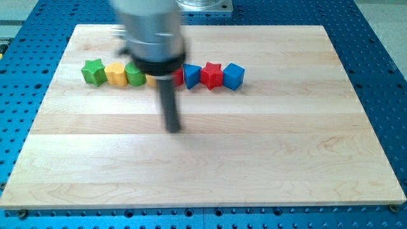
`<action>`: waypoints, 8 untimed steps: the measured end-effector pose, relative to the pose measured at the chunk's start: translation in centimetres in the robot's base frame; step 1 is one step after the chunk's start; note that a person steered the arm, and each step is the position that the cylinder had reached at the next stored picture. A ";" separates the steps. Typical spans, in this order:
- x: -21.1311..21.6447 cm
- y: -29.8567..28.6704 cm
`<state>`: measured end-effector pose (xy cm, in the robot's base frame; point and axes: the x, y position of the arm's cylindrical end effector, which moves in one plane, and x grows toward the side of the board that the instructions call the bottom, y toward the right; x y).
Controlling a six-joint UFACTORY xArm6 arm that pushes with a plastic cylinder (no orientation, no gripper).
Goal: Put the red star on top of the triangle
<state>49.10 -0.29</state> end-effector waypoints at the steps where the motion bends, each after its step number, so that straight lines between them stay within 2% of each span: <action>1: -0.2 5.8; 3: -0.2 6.1; 4: -4.9 6.9; 6: -13.1 3.2; 7: -14.8 -0.1; 8: -15.8 0.6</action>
<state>33.33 0.28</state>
